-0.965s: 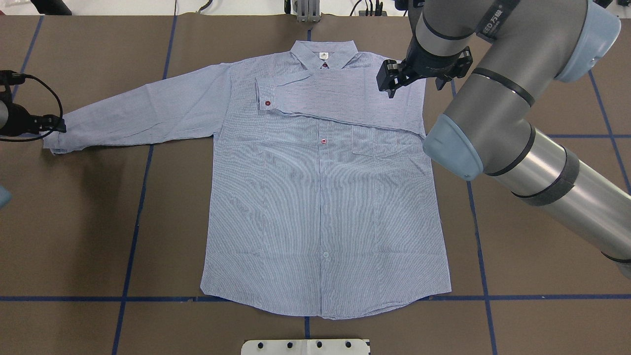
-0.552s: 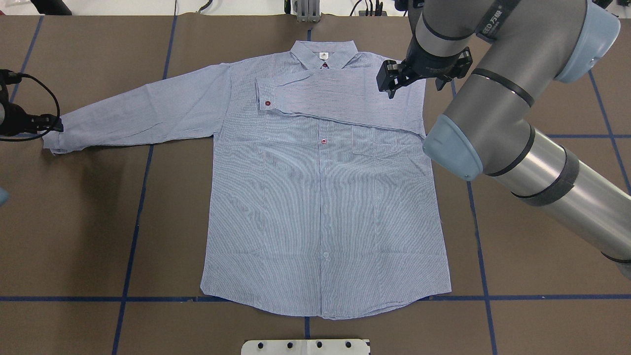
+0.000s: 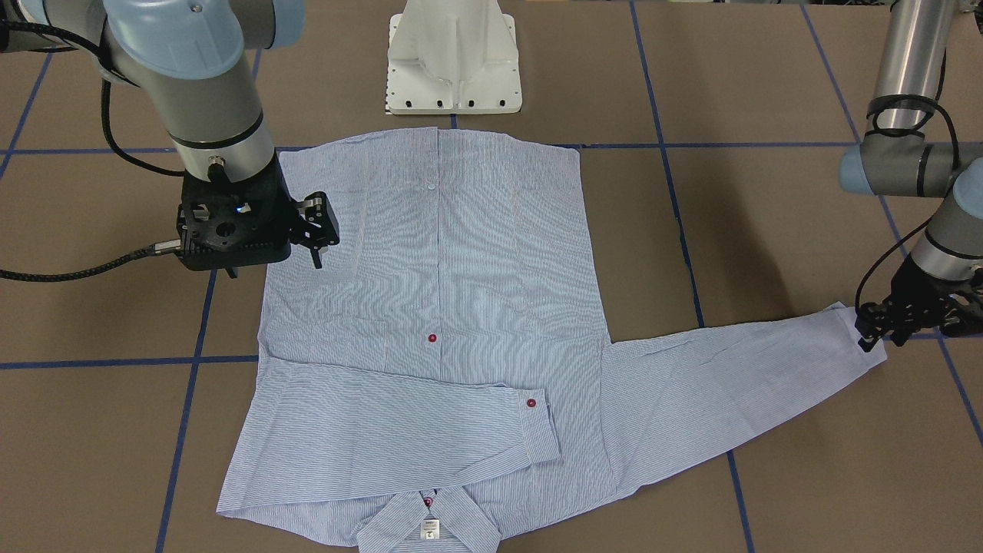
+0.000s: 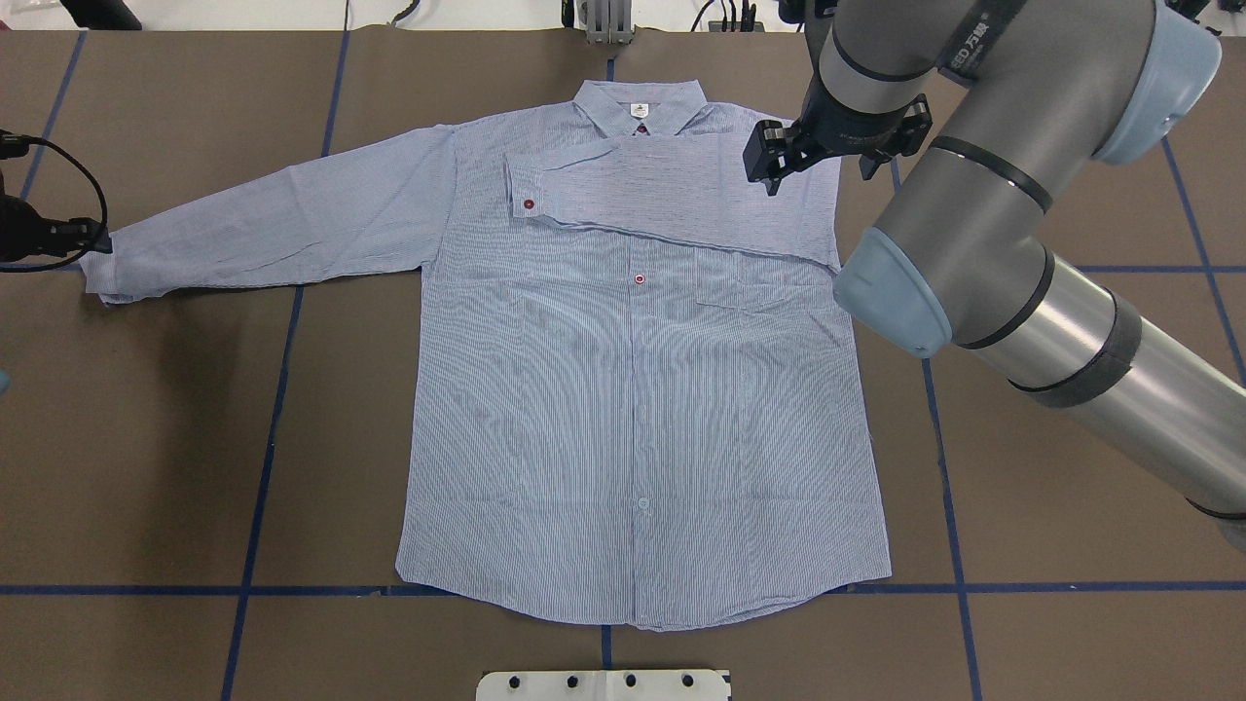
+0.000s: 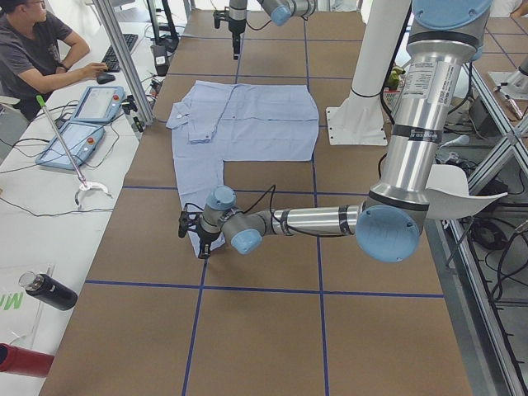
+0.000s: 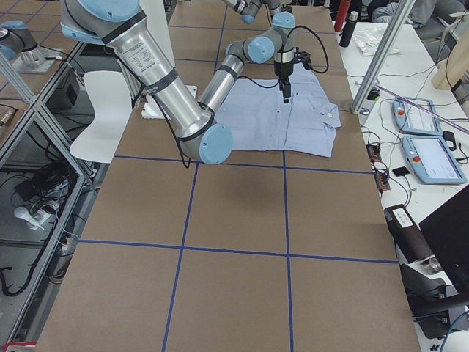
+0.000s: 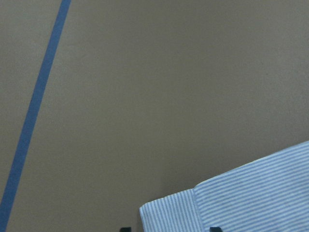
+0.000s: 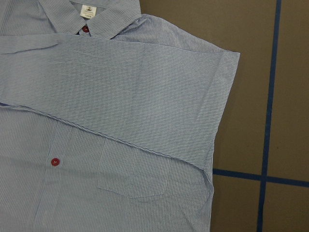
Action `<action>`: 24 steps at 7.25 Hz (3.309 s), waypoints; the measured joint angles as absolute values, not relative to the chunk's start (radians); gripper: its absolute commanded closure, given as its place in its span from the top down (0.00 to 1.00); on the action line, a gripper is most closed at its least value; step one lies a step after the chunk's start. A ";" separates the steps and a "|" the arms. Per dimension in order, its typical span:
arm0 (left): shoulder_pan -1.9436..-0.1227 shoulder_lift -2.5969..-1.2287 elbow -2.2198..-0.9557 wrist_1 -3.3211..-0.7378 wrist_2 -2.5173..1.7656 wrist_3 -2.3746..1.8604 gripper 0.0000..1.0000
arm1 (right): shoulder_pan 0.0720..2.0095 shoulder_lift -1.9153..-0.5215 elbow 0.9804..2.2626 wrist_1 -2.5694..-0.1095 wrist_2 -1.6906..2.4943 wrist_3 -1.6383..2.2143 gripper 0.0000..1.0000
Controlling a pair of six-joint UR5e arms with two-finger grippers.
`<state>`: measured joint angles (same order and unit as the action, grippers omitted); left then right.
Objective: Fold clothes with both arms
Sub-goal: 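Lower the left gripper onto the other sleeve cuff and pinch it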
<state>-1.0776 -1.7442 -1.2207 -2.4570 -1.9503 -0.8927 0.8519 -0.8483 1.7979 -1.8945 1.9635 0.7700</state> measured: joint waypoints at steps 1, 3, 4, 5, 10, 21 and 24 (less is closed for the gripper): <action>-1.080 -1.744 -1.220 -2.456 -1.950 -0.893 0.56 | 0.852 -0.848 1.798 -1.894 1.963 0.770 1.00; -1.079 -1.744 -1.218 -2.455 -1.949 -0.902 0.56 | 0.851 -0.848 1.797 -1.894 1.963 0.770 1.00; -1.078 -1.744 -1.217 -2.455 -1.949 -0.905 0.53 | 0.850 -0.848 1.797 -1.894 1.963 0.770 1.00; -1.078 -1.743 -1.216 -2.455 -1.948 -0.907 0.53 | 0.849 -0.848 1.796 -1.894 1.963 0.770 1.00; -1.076 -1.743 -1.211 -2.454 -1.947 -0.909 0.48 | 0.847 -0.848 1.796 -1.894 1.962 0.771 1.00; -1.070 -1.745 -1.204 -2.454 -1.947 -0.910 0.40 | 0.846 -0.864 1.796 -1.894 1.960 0.760 1.00; -1.069 -1.746 -1.204 -2.454 -1.947 -0.911 0.34 | 0.847 -0.866 1.796 -1.894 1.960 0.758 1.00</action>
